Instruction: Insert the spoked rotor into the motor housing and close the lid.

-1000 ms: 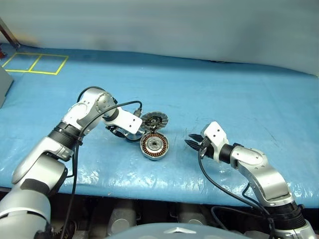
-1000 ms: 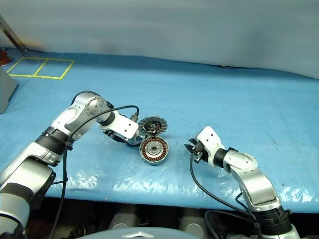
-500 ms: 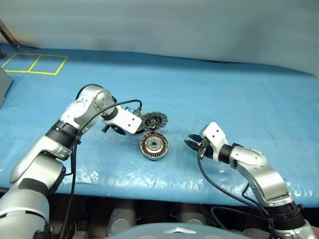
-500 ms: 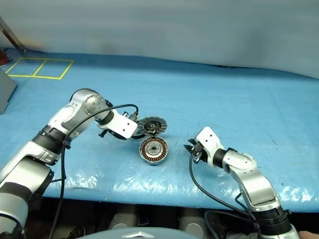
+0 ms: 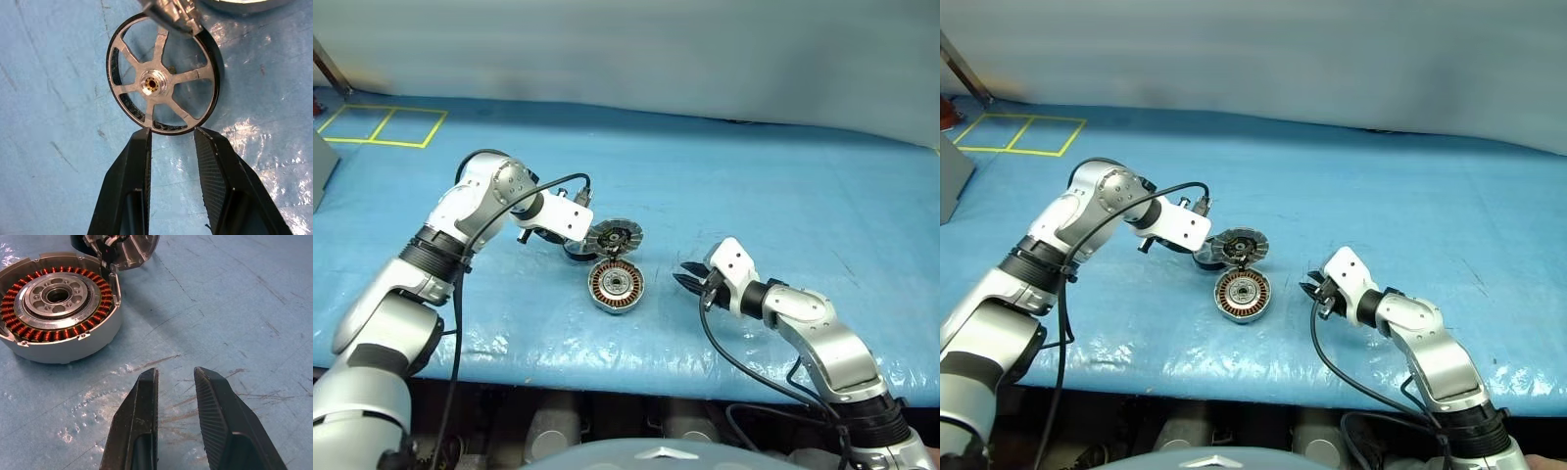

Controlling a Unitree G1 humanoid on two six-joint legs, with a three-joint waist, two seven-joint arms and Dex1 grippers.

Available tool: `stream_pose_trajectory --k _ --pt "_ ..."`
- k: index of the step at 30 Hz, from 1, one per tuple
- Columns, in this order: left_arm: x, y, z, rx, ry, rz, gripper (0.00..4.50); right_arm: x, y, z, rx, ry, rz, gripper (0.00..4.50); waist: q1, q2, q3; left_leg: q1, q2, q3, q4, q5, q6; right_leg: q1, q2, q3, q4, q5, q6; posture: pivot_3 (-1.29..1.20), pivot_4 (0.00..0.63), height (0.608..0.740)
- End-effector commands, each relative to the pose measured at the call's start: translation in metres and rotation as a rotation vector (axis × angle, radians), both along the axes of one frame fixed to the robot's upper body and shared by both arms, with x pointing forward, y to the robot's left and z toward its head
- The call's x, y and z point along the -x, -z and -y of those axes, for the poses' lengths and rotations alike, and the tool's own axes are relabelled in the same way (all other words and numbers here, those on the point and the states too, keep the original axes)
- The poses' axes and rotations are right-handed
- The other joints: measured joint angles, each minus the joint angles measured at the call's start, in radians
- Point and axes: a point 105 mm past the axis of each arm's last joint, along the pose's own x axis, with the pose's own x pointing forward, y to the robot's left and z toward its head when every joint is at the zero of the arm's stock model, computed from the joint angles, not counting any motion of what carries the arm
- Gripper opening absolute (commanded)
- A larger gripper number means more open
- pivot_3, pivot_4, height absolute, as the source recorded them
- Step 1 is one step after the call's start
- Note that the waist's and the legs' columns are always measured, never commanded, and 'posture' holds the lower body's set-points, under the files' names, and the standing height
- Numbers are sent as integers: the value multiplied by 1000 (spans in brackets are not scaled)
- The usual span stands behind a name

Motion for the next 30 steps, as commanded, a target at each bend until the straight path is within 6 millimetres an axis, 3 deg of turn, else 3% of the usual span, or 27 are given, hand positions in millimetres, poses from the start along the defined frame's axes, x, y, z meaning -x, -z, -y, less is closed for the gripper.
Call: stream_pose_trajectory --k 1,30 --pt "-5 -1 2 10 -8 21 1422 -2 -9 0 -2 -7 42 1202 0 0 0 0 0 0 0 1 -1 0 0 0 0 0 0 0 150 740" --pt "3 42 0 41 -78 -92 1422 -2 -14 -3 -17 -18 57 1202 0 0 -1 1 0 0 1 -1 1 1 0 0 1 0 0 0 150 740"
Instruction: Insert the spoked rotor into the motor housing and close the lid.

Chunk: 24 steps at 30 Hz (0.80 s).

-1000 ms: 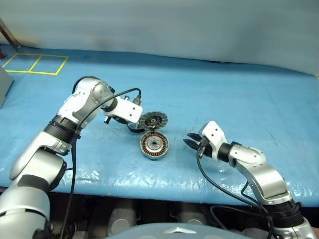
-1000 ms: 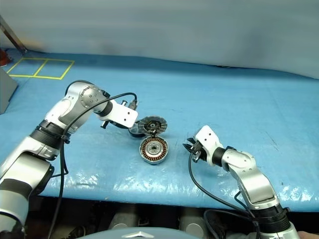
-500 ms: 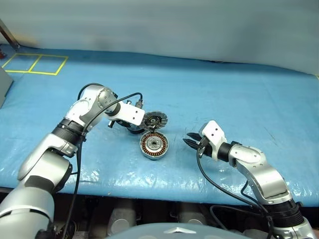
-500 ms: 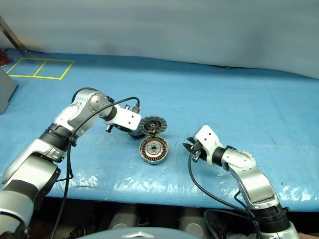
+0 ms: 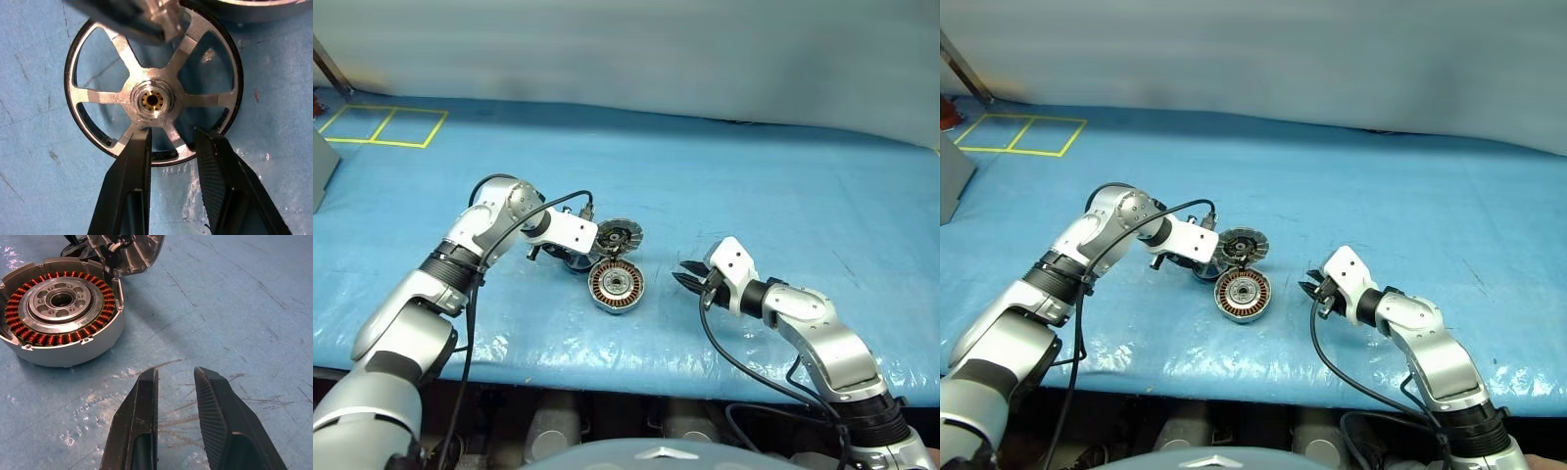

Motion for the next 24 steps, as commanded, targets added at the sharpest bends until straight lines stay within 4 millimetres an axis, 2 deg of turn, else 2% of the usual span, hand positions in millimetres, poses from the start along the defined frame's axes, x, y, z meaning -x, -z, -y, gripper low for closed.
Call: stream_pose_trajectory --k 1,3,5,6,16,24 --pt "0 10 -2 7 -20 -17 1235 -2 -13 -2 -13 -13 53 1202 0 0 0 0 0 0 0 0 1 0 0 0 0 0 0 0 150 740" --pt "0 11 -2 13 -26 -17 791 -2 -13 -2 -14 -13 54 1202 0 0 0 1 0 0 0 -1 1 1 0 0 1 0 0 0 150 740" --pt "-1 13 -3 10 -31 -12 94 -2 -13 -3 -16 -14 56 1202 0 0 0 1 0 0 0 -1 2 0 0 0 1 0 0 0 150 740" --pt "-1 14 -5 1 -32 -8 12 -2 -14 -3 -17 -14 57 1202 0 0 0 1 0 0 0 -1 2 0 0 0 2 0 0 0 150 740" --pt "0 11 -15 -1 -28 1 12 -4 -13 -1 -21 1 60 1202 -3 0 0 2 0 0 3 0 1 -1 -2 0 8 -2 -3 0 150 740" --pt "0 -12 -27 46 -43 59 12 -4 -13 -2 -29 9 61 1202 -5 0 0 2 0 0 2 0 0 -3 -2 0 9 -2 -4 0 150 740"
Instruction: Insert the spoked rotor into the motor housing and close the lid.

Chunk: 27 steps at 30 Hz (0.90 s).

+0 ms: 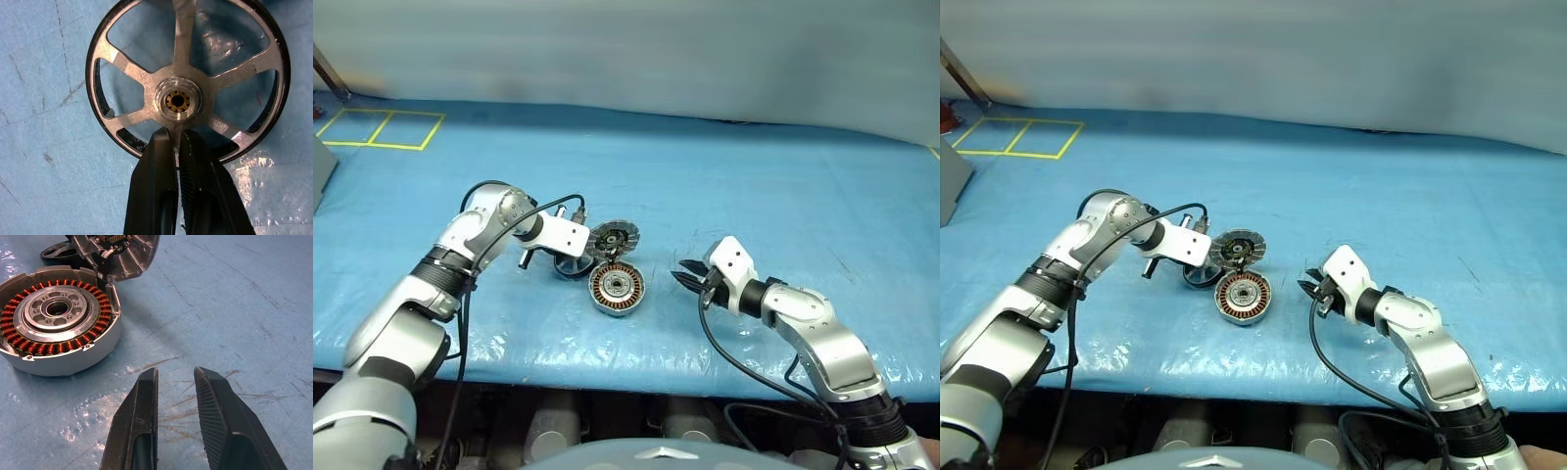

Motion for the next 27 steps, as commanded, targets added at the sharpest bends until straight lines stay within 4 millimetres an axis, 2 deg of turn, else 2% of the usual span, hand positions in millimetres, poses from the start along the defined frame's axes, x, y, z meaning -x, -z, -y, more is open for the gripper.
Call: stream_pose_trajectory --k 1,7,9,12,16,20,24,27 --pt "0 -21 -13 44 -29 49 12 -4 -13 1 -20 8 54 1202 1 0 0 0 0 0 0 0 0 0 0 0 0 0 0 0 150 740" --pt "9 -28 -36 73 -76 66 12 -4 -10 5 -29 31 47 1202 3 0 0 0 0 0 0 0 0 0 -2 -1 0 0 0 0 150 740" --pt "17 -30 -46 157 -114 58 12 -5 -6 6 -53 45 48 1202 3 0 0 0 -1 0 0 0 0 0 -2 -1 -1 0 0 0 150 740" --pt "32 -29 -50 269 -121 17 12 -5 -2 4 -84 42 51 1202 1 0 0 0 0 0 0 0 0 0 -7 -1 -1 0 0 0 150 740" --pt "48 -27 -49 425 -130 -24 12 2 4 -4 -147 13 27 1202 2 0 0 0 0 0 -1 0 0 0 -8 -2 -1 -1 -1 0 150 740" --pt "57 -30 -36 609 -148 -57 12 7 12 -8 -175 12 -1 1202 7 0 0 1 -1 -2 -1 0 -1 1 -9 -3 -1 -1 -1 0 150 740" --pt "64 -27 -33 652 -154 -99 12 12 17 -11 -201 10 -19 1202 3 0 0 1 -1 -2 -1 -1 -3 1 -9 -3 -1 -1 -1 0 150 740" --pt "67 -26 -23 682 -141 -123 12 15 21 -14 -211 7 -26 1202 3 0 0 0 -1 -2 -1 0 -2 1 -9 -3 -1 -1 -2 0 150 740"
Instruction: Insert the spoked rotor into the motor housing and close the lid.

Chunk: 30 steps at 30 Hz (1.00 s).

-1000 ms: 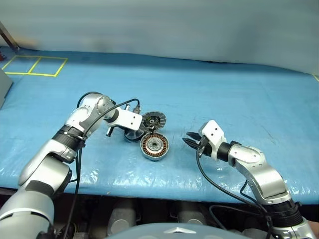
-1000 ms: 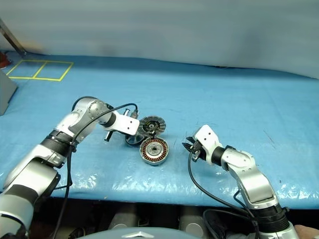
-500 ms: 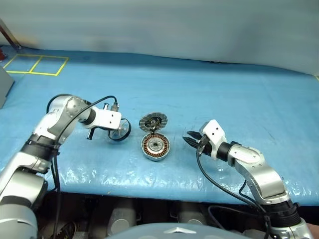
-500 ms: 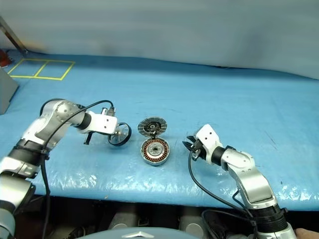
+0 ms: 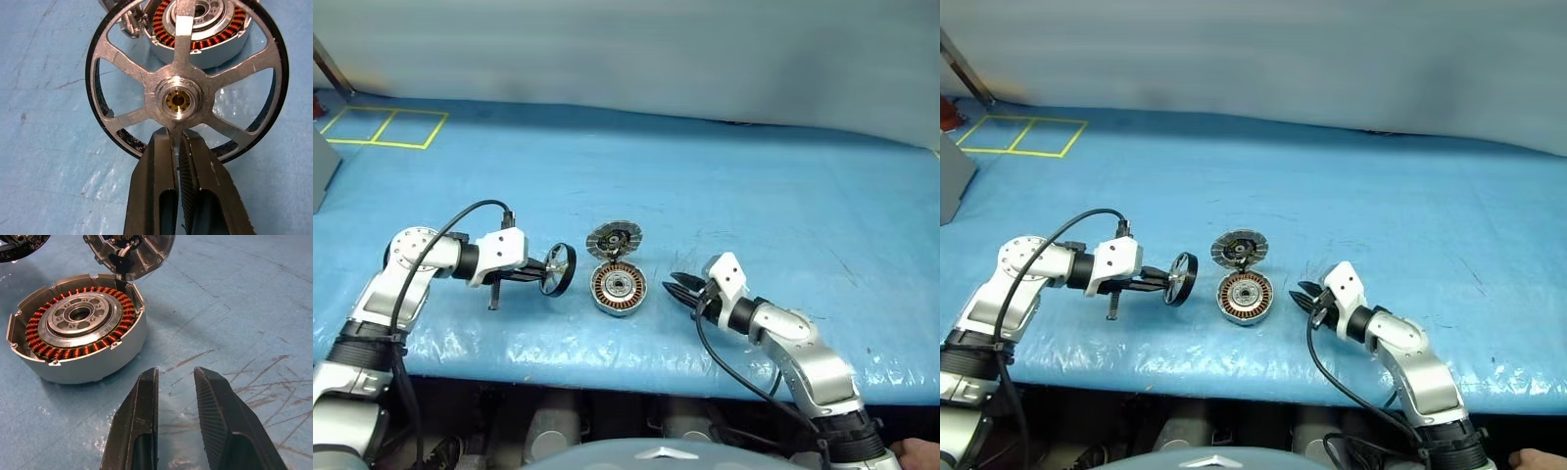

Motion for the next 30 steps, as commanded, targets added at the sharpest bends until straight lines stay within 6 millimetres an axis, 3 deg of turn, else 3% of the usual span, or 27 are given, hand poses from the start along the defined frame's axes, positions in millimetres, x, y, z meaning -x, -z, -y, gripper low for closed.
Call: stream_pose_trajectory --k 1,18,30 --pt "0 -14 13 54 27 45 12 1 -8 -5 -34 -15 40 1202 0 0 0 0 0 0 0 0 0 0 0 0 0 0 0 0 150 740" --pt "-16 -19 64 96 183 -14 12 6 4 -16 -52 -29 35 1202 0 0 0 0 0 1 0 0 0 0 4 0 0 0 0 0 150 740" --pt "-15 -4 80 -7 286 -52 12 7 6 -13 -49 -13 41 1202 0 0 0 0 0 0 0 0 1 0 4 0 0 0 0 0 150 740"
